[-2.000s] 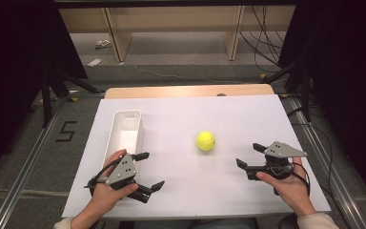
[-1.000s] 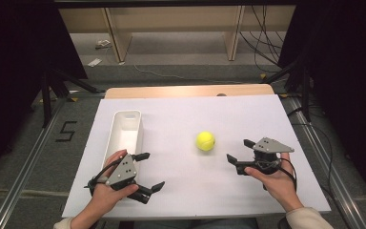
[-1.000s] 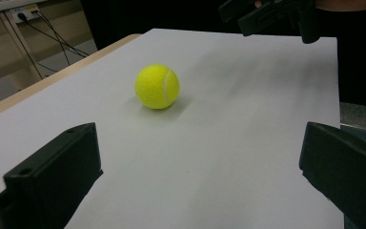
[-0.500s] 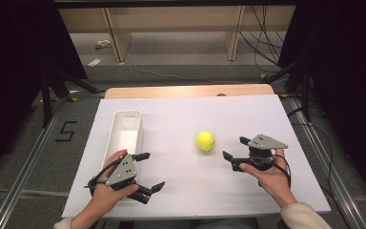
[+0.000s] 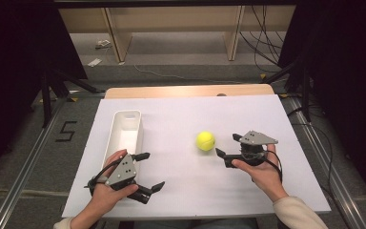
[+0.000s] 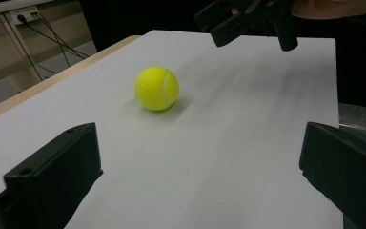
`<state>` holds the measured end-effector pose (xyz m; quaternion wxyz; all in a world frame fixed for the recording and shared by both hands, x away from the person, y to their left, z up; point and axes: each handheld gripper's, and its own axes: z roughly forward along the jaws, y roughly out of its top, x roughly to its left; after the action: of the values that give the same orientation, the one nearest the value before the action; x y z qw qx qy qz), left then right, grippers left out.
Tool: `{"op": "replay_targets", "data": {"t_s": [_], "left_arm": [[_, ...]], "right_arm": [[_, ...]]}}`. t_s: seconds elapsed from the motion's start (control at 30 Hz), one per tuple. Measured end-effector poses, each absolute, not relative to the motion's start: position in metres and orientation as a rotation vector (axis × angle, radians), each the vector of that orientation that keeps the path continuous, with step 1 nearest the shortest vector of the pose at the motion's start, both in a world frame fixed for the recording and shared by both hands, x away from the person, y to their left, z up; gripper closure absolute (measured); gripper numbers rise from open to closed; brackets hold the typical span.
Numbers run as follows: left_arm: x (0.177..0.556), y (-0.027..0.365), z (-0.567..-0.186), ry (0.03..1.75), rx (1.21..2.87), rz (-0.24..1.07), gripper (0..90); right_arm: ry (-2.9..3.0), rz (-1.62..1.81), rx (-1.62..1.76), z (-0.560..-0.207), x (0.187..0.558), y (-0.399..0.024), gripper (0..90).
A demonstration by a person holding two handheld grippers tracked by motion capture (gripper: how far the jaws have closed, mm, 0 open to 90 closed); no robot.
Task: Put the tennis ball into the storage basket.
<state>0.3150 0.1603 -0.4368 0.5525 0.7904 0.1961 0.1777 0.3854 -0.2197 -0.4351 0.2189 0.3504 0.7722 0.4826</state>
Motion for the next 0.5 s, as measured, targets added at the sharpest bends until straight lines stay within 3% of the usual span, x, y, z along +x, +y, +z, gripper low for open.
{"op": "replay_targets", "data": {"t_s": [0.3, 0.5], "left_arm": [[0.315, 0.16, -0.437, 0.463, 1.868, 0.421, 0.0], [0.315, 0.16, -0.437, 0.462, 1.87, 0.421, 0.0]], "right_arm": [[2.157, 1.313, 0.961, -0.437, 0.393, -0.21, 15.2], [2.178, 1.279, 0.948, -0.438, 0.396, -0.205, 10.1]]}}
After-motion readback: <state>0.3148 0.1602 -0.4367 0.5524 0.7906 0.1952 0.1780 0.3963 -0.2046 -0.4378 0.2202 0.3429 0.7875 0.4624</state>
